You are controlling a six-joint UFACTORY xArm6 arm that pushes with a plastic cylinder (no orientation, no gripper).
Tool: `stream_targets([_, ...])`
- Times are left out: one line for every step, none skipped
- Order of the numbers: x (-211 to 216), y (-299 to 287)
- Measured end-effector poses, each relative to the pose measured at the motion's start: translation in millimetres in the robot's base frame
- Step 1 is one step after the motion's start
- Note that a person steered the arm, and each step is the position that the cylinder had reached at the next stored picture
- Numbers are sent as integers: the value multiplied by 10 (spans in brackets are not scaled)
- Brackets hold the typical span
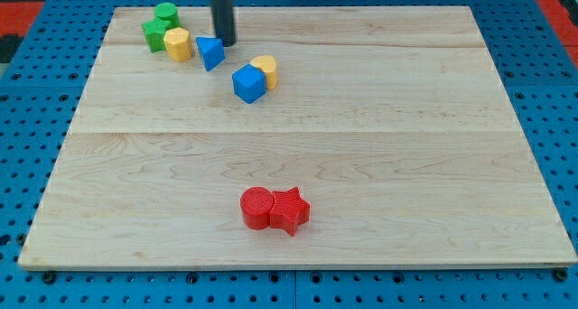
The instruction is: Separate the yellow heart and blue cube
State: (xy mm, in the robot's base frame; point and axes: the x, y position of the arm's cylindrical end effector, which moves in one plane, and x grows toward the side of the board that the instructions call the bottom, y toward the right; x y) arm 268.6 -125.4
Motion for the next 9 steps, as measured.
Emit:
stream_targets([75, -277])
stream_targets([574, -207])
stream_targets([187, -249])
stream_targets([-109, -422])
stream_targets([120, 29])
stream_targets([381, 295])
stream_targets([623, 538])
stream_targets([690, 776])
stream_targets([547, 858])
